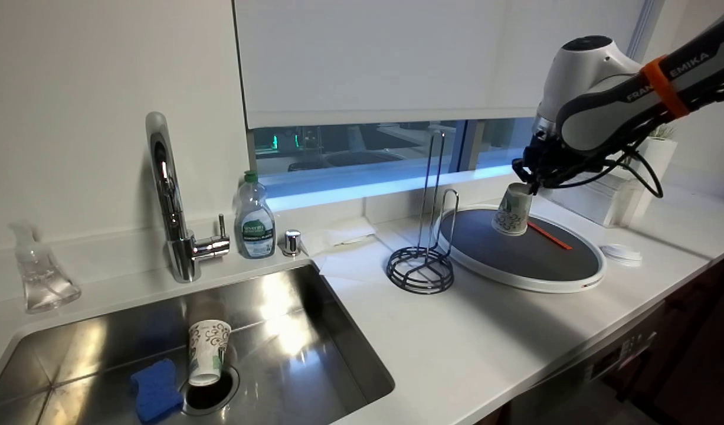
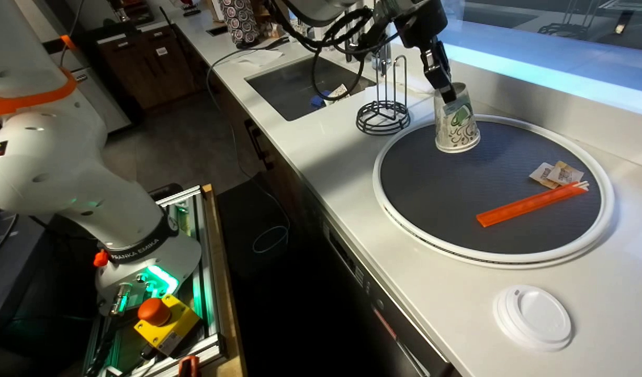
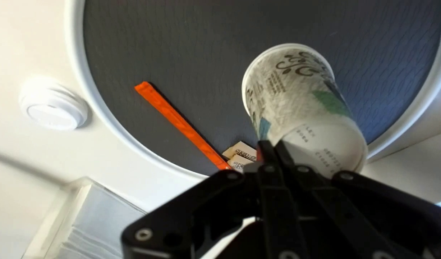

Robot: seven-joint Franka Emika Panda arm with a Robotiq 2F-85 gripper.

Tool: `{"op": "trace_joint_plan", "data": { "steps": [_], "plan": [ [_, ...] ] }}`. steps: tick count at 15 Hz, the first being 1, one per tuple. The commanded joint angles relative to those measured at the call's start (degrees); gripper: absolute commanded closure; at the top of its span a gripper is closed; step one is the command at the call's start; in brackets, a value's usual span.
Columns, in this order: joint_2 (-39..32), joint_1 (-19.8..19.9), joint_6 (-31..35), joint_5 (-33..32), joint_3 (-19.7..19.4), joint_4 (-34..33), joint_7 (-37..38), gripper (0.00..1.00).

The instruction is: Turn the paper cup over and put the orange object inside the paper cup

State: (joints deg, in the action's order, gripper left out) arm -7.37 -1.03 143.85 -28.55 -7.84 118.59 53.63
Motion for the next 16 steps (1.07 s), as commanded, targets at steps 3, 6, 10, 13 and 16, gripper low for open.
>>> {"op": "trace_joint_plan", "data": {
  "steps": [3, 6, 10, 13, 16],
  "plan": [
    [0.5, -1.8, -8.4, -14.8, 1.4, 0.4, -0.2, 0.99],
    [-0.2, -2.0, -12.0, -22.9, 2.6, 0.7, -0.2, 0.99],
    [-1.3, -1.9, -15.7, -30.3, 4.2, 1.4, -1.1, 0.99],
    [-2.2, -1.9, -16.6, -33.3, 5.1, 2.0, -1.3, 0.99],
    [-3.1, -1.8, -17.1, -34.4, 5.7, 2.6, -1.6, 0.99]
  ]
}}
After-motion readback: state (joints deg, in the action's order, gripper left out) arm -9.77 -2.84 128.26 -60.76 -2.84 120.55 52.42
